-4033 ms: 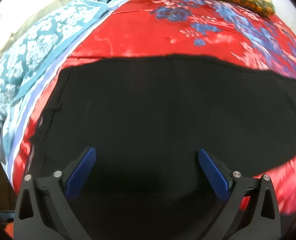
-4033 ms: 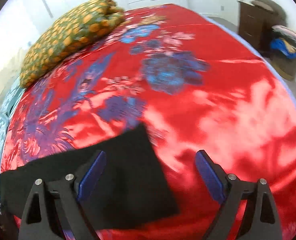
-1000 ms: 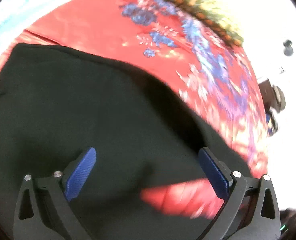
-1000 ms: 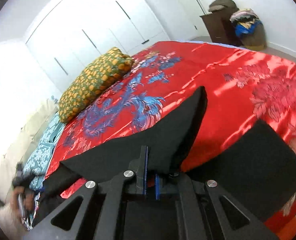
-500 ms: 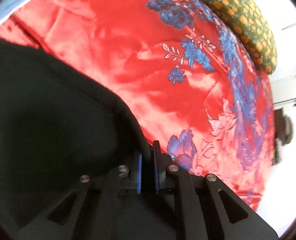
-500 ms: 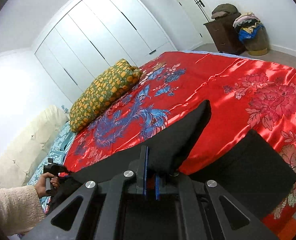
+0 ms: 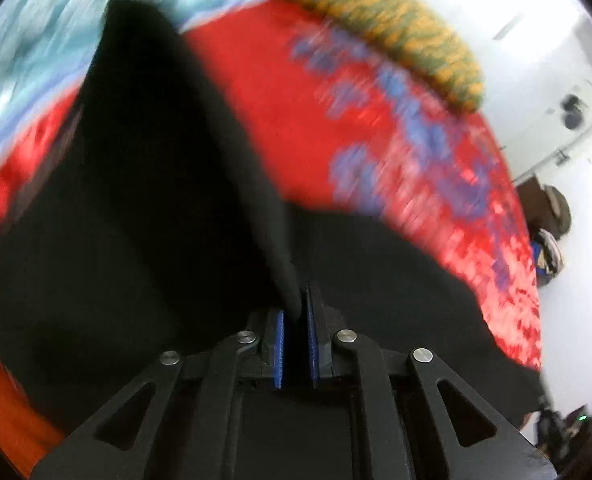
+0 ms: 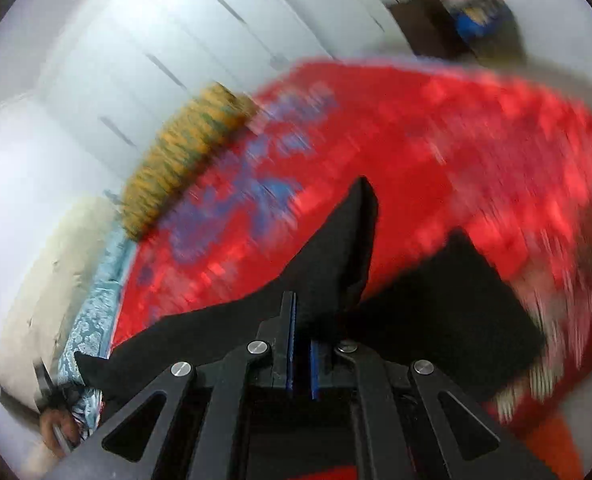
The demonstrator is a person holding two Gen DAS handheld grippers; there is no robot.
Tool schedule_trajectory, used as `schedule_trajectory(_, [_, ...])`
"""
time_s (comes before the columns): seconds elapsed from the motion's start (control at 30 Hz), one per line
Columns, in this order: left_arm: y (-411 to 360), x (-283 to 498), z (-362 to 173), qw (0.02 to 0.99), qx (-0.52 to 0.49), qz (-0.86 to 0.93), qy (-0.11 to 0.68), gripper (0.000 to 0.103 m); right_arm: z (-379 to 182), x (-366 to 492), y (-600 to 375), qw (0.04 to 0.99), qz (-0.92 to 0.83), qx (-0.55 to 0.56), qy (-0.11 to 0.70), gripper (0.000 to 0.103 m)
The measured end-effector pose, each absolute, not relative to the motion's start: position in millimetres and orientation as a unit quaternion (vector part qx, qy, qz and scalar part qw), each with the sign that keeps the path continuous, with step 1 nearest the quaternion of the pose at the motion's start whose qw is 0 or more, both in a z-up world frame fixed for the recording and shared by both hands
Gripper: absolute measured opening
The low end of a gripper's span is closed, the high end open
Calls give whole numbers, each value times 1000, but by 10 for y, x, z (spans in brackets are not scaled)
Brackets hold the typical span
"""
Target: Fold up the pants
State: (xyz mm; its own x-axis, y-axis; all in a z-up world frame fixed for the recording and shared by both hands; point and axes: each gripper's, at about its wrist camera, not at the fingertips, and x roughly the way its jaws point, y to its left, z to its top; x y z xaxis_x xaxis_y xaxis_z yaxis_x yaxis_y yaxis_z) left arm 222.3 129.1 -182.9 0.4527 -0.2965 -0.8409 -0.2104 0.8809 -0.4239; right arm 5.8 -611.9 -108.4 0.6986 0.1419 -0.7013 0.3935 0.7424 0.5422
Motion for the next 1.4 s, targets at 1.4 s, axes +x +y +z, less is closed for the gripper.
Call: schedule_trajectory(1.4, [1244, 1358, -1519, 821, -235, -86, 514, 3, -988, -103, -6532, 829, -116, 270, 476, 6])
